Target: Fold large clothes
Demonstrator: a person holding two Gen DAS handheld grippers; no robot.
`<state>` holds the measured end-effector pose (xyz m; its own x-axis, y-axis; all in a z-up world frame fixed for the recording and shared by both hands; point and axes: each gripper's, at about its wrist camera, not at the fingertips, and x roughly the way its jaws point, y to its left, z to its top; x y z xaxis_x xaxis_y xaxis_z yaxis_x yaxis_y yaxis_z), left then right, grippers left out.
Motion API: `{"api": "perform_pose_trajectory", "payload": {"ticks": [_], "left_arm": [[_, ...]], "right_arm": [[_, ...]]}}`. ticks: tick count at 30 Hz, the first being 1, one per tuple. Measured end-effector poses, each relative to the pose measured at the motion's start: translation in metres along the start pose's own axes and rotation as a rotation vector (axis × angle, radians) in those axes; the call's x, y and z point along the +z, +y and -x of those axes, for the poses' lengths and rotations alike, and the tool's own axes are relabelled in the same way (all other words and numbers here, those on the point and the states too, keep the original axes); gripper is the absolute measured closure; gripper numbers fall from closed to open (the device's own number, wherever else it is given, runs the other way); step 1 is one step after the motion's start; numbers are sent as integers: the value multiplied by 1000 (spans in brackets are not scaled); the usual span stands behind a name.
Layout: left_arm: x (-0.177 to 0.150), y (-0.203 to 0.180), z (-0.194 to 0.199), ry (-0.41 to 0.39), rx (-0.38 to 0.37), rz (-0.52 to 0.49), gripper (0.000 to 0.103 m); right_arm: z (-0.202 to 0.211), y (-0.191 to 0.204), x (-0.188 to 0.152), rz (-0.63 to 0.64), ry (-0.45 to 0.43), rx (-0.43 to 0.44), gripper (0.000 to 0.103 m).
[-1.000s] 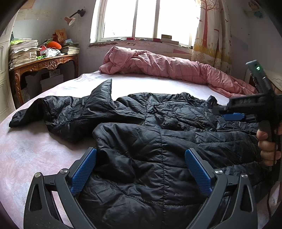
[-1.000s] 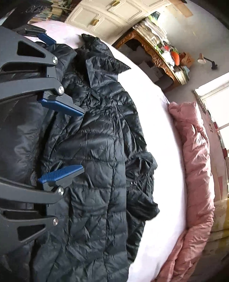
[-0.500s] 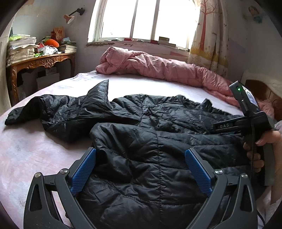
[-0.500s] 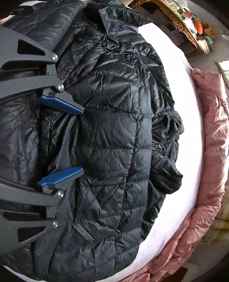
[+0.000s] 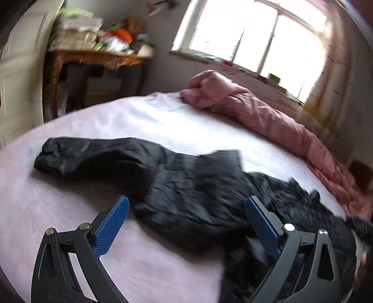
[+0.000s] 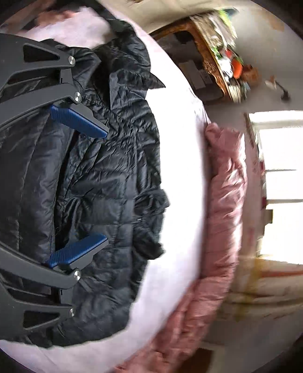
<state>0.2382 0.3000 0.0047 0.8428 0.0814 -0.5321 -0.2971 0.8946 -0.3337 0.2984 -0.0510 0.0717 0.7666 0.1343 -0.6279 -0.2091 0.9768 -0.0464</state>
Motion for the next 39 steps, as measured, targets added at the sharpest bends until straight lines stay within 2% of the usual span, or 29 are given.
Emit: {"api": "perform_pose_trajectory", "payload": {"ticks": [3,5,7,9,12,15,17,18,21,22,23,25,28,30,32,34,36,39], "left_arm": [[25,14,-22,5,77,33,5],[34,22,-35,28,79,119,5],[36,35,-47,47,65,212,5],[31,43,-56,46,92,218,5],[25,51,-74,80,158,179,8],[22,68,-81,103,145,236,11],[22,76,-83,104,128,273,21],[20,78,-82,98,130,277,31],[21,70,-74,58,125,210,76],[23,62,-68,31,128,168,85],[26,49,-61,-8,123,118,87],[31,25,-39,-80,64,31,96],[34,-22,-2,-147,-26,-65,99],[39,-68,18,-184,-59,-145,99],[50,-114,28,-177,-90,-186,99],[57,-160,41,-195,-175,-191,99],[54,-204,48,-214,-237,-219,99],[30,-261,38,-175,-326,-257,99]], "right_arm": [[-1,13,-2,52,-31,-29,16],[-5,14,-5,50,-43,-50,16],[-14,6,-8,-5,-28,-53,16],[-26,-6,-9,-65,-1,-47,16],[-33,-17,-11,-75,-15,-90,16],[-36,-20,-10,-60,-18,-119,16],[-39,-20,-11,-56,-10,-108,16],[-40,-20,-11,-56,-3,-97,16],[-47,-19,-14,-54,18,-81,16],[-50,-18,-15,-48,27,-85,16],[-56,-18,-16,-41,46,-104,16],[-66,-20,-18,-43,82,-145,16],[-70,-31,-18,-79,105,-136,16],[-64,-43,-15,-116,99,-109,16],[-55,-56,-11,-154,75,-109,16],[-44,-74,-7,-207,42,-124,16],[-37,-89,-5,-241,49,-116,16],[-26,-110,1,-269,69,-3,16]]}}
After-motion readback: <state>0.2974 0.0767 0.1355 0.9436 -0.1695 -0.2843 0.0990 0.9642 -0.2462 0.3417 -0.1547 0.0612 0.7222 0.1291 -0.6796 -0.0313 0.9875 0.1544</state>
